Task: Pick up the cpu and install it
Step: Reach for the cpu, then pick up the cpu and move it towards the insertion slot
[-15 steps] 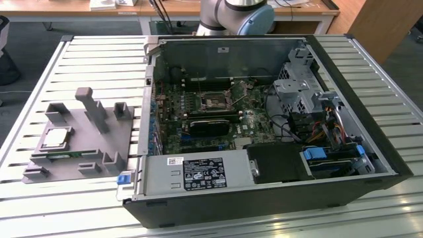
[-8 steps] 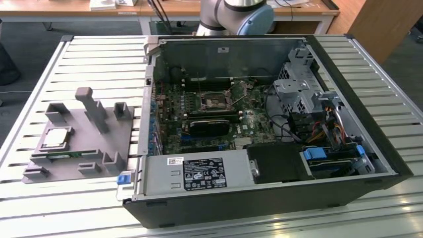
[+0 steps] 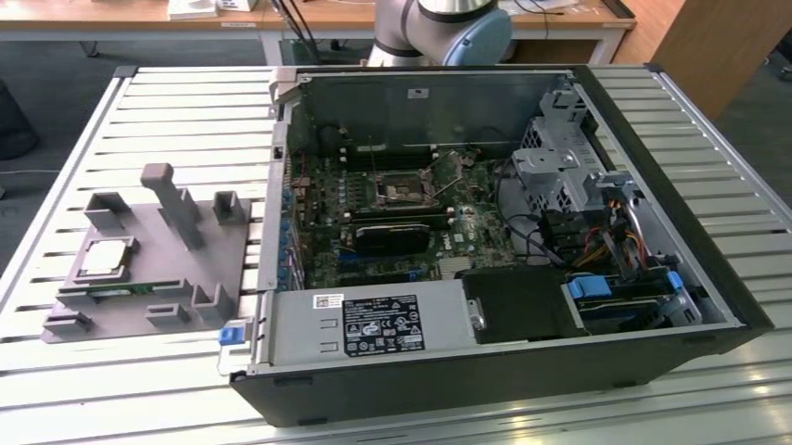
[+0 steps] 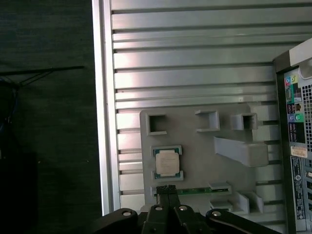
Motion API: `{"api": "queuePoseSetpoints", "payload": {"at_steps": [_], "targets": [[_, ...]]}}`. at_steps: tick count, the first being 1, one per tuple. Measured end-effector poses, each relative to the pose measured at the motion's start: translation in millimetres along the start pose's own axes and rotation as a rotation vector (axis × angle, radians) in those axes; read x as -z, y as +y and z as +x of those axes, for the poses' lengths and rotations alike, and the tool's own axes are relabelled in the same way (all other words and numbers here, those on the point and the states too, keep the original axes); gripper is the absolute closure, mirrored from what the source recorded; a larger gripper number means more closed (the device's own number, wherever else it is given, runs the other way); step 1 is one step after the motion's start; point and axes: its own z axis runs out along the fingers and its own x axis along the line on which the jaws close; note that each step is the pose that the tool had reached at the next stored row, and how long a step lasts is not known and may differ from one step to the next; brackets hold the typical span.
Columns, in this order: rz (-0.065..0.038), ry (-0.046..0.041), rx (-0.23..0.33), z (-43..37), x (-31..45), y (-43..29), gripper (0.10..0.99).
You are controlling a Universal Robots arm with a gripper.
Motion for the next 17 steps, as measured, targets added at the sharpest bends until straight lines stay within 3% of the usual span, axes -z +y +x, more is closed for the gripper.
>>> {"api": "queuePoseSetpoints", "payload": {"at_steps": [4,10,17], "targets": [[0.000,0.0000,0.000,-0.8,-0.3,-1.0,0.980],[0.000,0.0015,0.000,-10.2,-2.1,-2.3,0.980],[0.001,0.0036,0.000,-10.6,-4.0,-2.8,0.980]]}}
